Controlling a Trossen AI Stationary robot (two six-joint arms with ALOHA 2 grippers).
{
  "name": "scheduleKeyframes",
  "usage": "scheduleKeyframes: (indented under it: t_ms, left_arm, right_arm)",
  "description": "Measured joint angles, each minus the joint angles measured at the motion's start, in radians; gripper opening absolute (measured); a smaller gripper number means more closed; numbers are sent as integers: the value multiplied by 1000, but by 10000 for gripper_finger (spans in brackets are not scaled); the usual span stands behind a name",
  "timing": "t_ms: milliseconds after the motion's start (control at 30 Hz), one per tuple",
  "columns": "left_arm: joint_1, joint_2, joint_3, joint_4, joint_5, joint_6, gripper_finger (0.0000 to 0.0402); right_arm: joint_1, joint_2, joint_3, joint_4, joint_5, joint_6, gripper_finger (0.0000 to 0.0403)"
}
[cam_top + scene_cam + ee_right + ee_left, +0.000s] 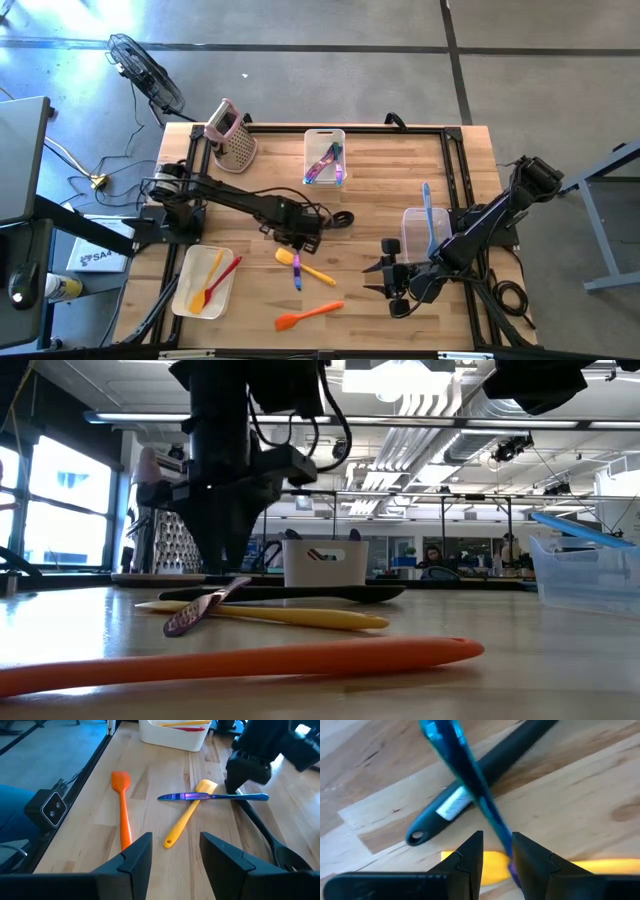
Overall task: Pick & Place Kitchen Items
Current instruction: Put the blue table knife into the top white bin
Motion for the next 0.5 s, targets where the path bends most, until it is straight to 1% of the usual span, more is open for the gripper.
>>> scheduleKeyframes:
  t_ms: [267,433,500]
  left_arm:
    - [0,53,1,29,46,8,97]
    - [7,76,2,44,47,27,97]
    - [7,80,-1,24,49,29,97]
  right_arm:
    - [0,0,-2,3,-1,0,157]
    - [0,0,-4,1,0,3,157]
    - [0,0,-4,3,0,2,157]
